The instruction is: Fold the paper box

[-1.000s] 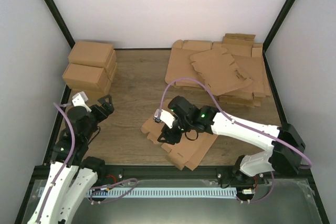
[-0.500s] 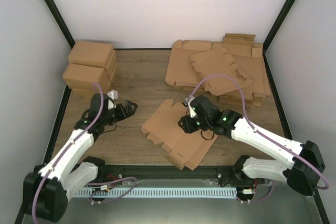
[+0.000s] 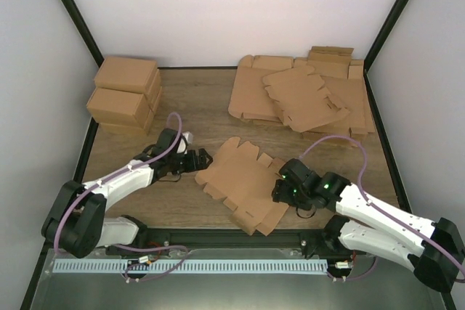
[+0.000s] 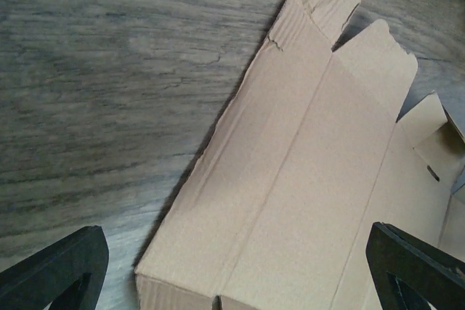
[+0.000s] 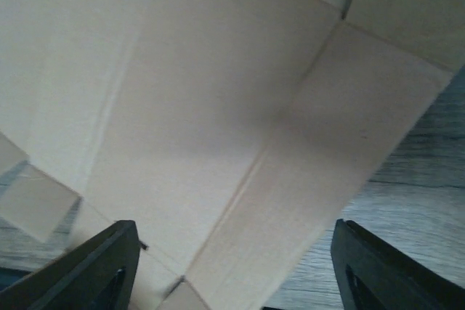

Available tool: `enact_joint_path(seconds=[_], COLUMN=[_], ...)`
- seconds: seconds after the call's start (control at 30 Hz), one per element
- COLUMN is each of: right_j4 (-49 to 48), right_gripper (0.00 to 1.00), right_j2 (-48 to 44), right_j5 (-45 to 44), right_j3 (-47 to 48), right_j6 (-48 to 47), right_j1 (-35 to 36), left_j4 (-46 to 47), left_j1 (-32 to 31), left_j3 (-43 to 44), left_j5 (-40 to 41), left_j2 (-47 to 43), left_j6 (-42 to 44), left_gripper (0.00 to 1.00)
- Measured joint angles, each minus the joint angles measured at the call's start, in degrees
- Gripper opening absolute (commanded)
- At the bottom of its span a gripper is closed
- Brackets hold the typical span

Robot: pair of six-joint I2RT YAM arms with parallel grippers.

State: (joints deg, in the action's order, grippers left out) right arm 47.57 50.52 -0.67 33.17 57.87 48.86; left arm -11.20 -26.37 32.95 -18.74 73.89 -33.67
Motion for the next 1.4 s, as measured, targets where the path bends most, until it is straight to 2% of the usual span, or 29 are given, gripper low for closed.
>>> enact_joint_path(seconds=[0.17,0.27,0.53,0.9,1.4], right_j4=[1.25,1.97,2.36,-3.89,-12.31], right_gripper=[0.78,0.87,0.9,0.9,0.9], right_j2=[-0.15,-0.15,0.72,1.75,10.69], right_j5=[-0.28,-1.36,-2.8,-2.05,-1.05], right_j3=[-1.53,-1.53,-4.22,-6.16,-5.38], right_j6=[5.6,8.46,13.99,12.74,7.45], right_j1=[-0.04,-0.04,-0.04,-0.04,-0.39], left_j4=[1.92,2.32,3.93,5.33,10.23], left_j1=[-0.79,-1.05,-1.11,-1.11,-1.11], left_j3=[0.17,0.22,0.22,0.85,2.82], left_j5=[0.59,0.63,0.68,3.3,2.78], left_j2=[1.16,1.53,3.58,8.24,12.72], left_j6=[0.52,1.16,1.79,1.14,1.68], left_gripper=[1.0,1.0,1.0,1.0,1.0])
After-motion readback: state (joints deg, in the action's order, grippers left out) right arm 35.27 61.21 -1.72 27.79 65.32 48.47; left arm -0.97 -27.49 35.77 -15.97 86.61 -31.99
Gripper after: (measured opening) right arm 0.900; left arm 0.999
